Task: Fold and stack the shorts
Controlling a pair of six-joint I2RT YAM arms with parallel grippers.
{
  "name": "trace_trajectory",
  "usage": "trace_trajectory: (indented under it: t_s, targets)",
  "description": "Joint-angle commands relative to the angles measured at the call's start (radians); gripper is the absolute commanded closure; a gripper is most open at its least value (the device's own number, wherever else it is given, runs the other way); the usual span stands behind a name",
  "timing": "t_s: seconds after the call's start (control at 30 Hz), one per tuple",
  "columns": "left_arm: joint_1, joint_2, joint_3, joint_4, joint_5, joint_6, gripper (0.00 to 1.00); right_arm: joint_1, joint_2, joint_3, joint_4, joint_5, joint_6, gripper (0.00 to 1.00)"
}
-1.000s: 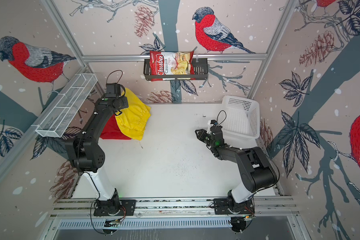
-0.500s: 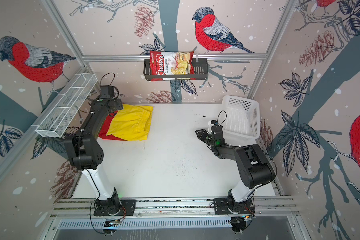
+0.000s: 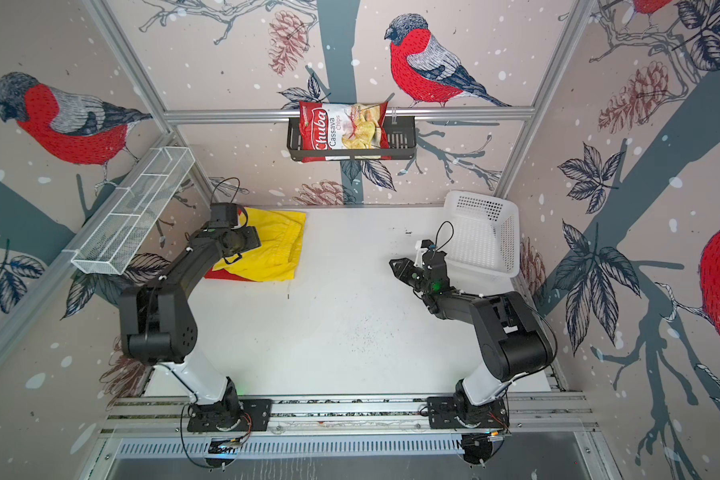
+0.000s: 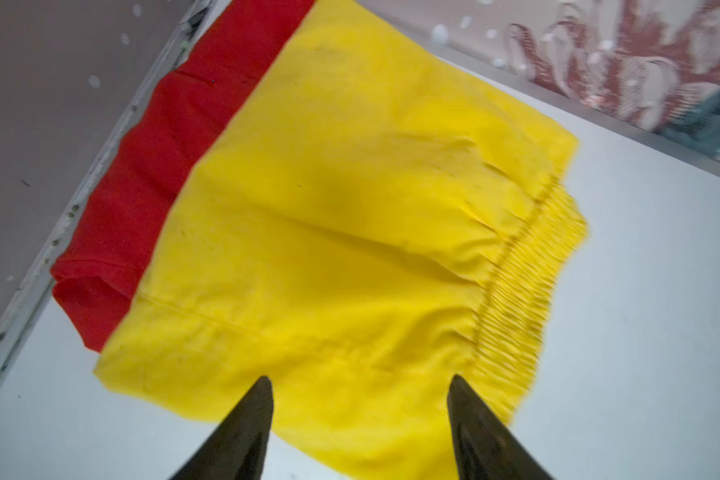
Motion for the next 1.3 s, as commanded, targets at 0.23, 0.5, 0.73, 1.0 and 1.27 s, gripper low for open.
trace_trajectory:
  t_s: [0.23, 0.5, 0.73, 1.0, 1.27]
  targets:
    - [-0.053, -0.523, -0.358, 0.365, -0.024, -0.043, 0.01, 0.234, -0.431, 0.097, -0.278, 0.501, -0.38, 0.57]
    - [-0.053, -0.789, -0.715, 0.668, -0.01, -0.047, 0.01, 0.224, -0.754, 0.035, -0.36, 0.804, -0.524, 0.0]
    - [-0.053, -0.844, -0.849, 0.748, -0.161, -0.006, 0.01, 0.12, -0.883, -0.029, -0.561, 1.034, -0.422, 0.0]
    - [-0.053, -0.719, -1.036, 1.037, -0.191, 0.115, 0.01, -0.035, -1.003, -0.26, -0.392, 0.904, -0.586, 0.0]
    - [-0.051, -0.566, -1.184, 1.37, -0.281, 0.177, 0.01, -0.073, -0.987, -0.421, -0.269, 0.97, -0.612, 0.0]
